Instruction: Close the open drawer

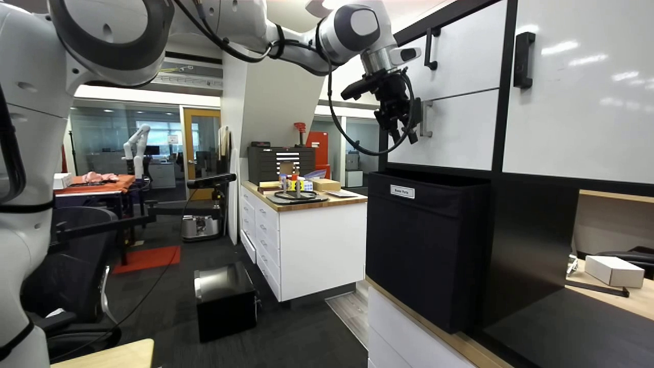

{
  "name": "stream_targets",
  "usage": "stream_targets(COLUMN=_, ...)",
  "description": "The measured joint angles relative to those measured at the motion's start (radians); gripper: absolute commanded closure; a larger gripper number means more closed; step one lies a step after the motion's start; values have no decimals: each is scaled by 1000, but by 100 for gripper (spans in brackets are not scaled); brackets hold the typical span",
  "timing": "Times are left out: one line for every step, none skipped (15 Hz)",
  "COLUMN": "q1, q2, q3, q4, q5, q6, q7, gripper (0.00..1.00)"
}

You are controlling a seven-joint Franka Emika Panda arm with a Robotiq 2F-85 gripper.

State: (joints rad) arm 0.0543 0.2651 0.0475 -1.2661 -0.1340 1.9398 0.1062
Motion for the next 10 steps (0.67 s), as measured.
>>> stream_targets(q1=13, q2=-15, q3=1, q4=2, q5=-7, q6=-46, q7=18, gripper=7)
stream_targets(q1=26, q2=-31, q3=4, q4=3, q5=-8, q6=-103, q7=35, gripper=2)
stream_targets(q1=35, q2=-46, q3=7, q4=5, q5=-8, q6=-162, q7=50, gripper=0)
stream_targets(q1=43, q2=-59, q3=12, q4=6, q5=-7, q6=-221, q7=67, gripper=0)
stream_targets(q1=50, q2=-71, q3=17, q4=8, q5=-4, q6=-276, q7=81, gripper=0)
stream_targets(q1=54, q2=-80, q3=22, q4=8, q5=2, q6=-326, q7=97, gripper=0)
stream_targets(q1=57, q2=-86, q3=26, q4=9, q5=8, q6=-369, q7=111, gripper=0)
stream_targets(q1=60, q2=-90, q3=28, q4=9, q5=18, q6=-406, q7=122, gripper=0)
stream_targets(q1=61, q2=-93, q3=29, q4=9, q5=29, q6=-437, q7=134, gripper=0)
stream_targets(q1=61, q2=-94, q3=30, q4=9, q5=30, q6=-441, q7=135, gripper=0)
